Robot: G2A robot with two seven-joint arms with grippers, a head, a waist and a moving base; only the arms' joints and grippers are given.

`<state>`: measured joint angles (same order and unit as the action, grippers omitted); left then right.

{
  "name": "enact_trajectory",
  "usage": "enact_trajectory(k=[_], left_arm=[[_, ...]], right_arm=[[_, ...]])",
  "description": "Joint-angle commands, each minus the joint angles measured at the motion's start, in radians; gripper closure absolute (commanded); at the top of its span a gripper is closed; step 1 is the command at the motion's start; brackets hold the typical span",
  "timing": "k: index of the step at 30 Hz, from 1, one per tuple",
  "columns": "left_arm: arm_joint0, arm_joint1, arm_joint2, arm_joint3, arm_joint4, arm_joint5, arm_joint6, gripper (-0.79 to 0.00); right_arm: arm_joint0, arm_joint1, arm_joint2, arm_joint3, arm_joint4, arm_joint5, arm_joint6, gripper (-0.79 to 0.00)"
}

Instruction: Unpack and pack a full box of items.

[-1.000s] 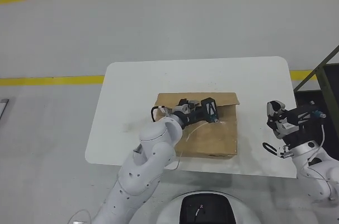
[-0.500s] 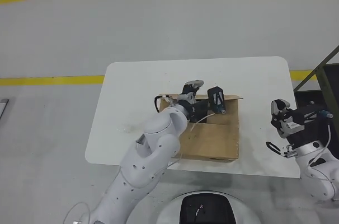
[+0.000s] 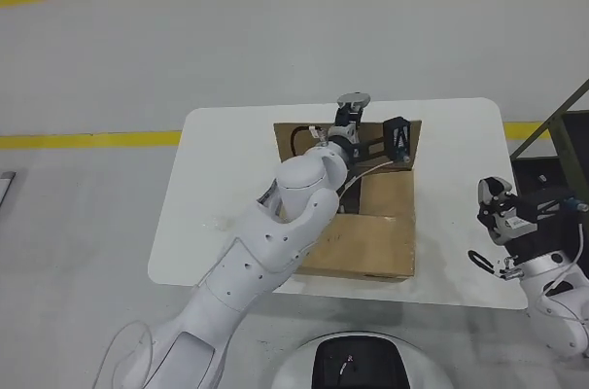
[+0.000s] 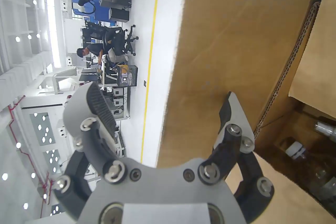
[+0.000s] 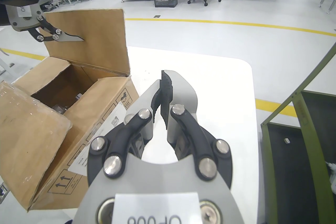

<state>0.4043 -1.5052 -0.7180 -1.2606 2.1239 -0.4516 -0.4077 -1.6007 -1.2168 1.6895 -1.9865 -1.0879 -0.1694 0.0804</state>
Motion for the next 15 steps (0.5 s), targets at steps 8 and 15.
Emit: enact_trajectory(k=[8, 15], left_arm=[[-0.019, -0.039, 0.029, 0.119, -0.01, 0.057, -0.007, -0.785], [-0.012, -0.049, 0.016, 0.153, -0.001, 0.063, -0.026, -0.785]], right_arm=[[-0.01, 0.0, -0.003, -0.002, 0.0, -0.001, 0.003, 0.0], [-0.003, -0.001, -0.011, 0.006, -0.003, -0.006, 0.007, 0.0]])
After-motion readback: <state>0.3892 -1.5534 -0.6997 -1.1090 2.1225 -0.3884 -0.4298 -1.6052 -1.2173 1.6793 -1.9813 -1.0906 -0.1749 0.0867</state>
